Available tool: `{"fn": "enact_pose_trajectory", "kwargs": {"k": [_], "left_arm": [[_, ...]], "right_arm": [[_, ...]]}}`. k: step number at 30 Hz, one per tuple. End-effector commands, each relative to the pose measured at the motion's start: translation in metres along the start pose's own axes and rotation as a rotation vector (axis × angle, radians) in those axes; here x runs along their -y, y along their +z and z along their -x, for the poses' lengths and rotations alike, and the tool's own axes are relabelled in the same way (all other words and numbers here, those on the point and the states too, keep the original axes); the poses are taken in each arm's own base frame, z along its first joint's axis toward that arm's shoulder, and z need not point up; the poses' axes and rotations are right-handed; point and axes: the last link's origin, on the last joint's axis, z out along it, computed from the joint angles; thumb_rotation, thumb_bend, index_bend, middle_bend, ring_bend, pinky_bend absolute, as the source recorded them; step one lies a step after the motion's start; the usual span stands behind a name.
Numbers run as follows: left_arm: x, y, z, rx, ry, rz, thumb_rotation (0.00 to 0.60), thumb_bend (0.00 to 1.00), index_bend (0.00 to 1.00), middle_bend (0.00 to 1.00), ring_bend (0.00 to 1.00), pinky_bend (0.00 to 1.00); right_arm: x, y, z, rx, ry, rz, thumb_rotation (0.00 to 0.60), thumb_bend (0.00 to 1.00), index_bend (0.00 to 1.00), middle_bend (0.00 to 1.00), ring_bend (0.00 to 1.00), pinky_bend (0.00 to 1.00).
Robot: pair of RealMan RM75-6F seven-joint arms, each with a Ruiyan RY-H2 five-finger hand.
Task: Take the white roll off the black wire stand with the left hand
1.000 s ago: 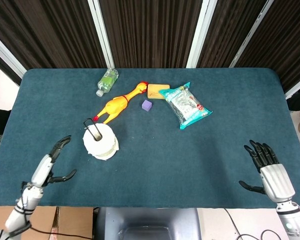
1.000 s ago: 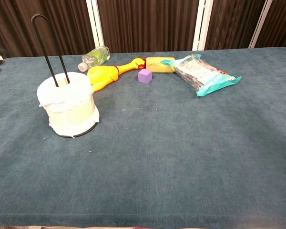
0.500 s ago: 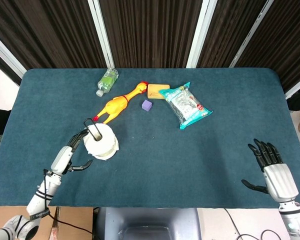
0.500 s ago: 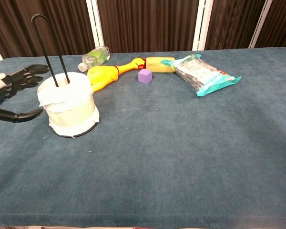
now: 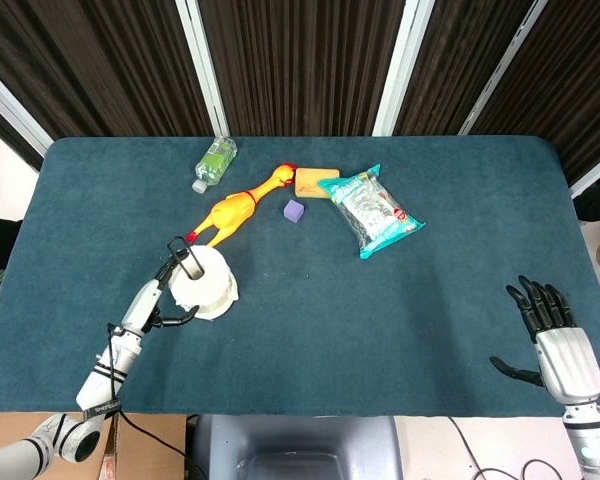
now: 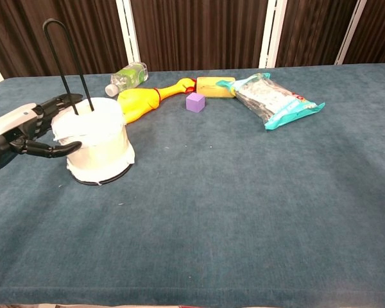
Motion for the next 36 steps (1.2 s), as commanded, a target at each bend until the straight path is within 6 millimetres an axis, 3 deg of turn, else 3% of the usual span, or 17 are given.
{"fn": "enact_pose_trajectory", "kwargs": {"k": [1,2,4,9,11,14,22,36], "left_arm": [[-0.002,0.004,0.001,-0.011,-0.021,0.002,0.6,0.31,0.0,0.0,0.05,0.16],[-0.004,0.005,0.001,-0.026,-0.033,0.003,0.6,0.31,0.0,0.03,0.1,0.2],[-0.006,0.011,0.001,-0.072,-0.046,0.008,0.6,0.31,0.08,0.19,0.24,0.31],[-0.012,0.019,0.002,-0.158,-0.022,0.032,0.6,0.33,0.54,0.59,0.56,0.62],[-0.014,0.021,0.002,-0.175,-0.022,0.038,0.6,0.39,0.67,0.71,0.65,0.74],[-0.015,0.021,0.0,-0.215,-0.018,0.042,0.6,0.51,0.77,0.8,0.71,0.81],[-0.041,0.024,-0.021,-0.352,-0.017,0.137,0.6,0.65,0.82,0.86,0.75,0.84],[-0.127,0.017,-0.099,-0.56,0.059,0.322,0.6,0.66,0.82,0.86,0.75,0.84]], "right_arm": [[0.0,0.0,0.0,0.002,-0.001,0.001,0.6,0.03,0.0,0.0,0.0,0.0],[0.0,0.0,0.001,0.002,-0.001,0.001,0.6,0.03,0.0,0.0,0.0,0.0],[0.0,0.0,0.001,0.004,-0.002,0.001,0.6,0.03,0.0,0.0,0.0,0.0],[0.0,-0.001,-0.001,-0.004,0.001,0.002,0.6,0.03,0.0,0.0,0.0,0.0],[0.0,-0.001,0.0,-0.004,0.001,0.002,0.6,0.03,0.0,0.0,0.0,0.0],[0.0,-0.001,0.0,0.001,-0.001,-0.001,0.6,0.03,0.0,0.0,0.0,0.0],[0.001,-0.002,0.0,0.01,-0.001,-0.004,0.6,0.03,0.0,0.0,0.0,0.0],[0.001,-0.006,-0.003,0.009,0.01,-0.011,0.6,0.03,0.0,0.0,0.0,0.0]]}}
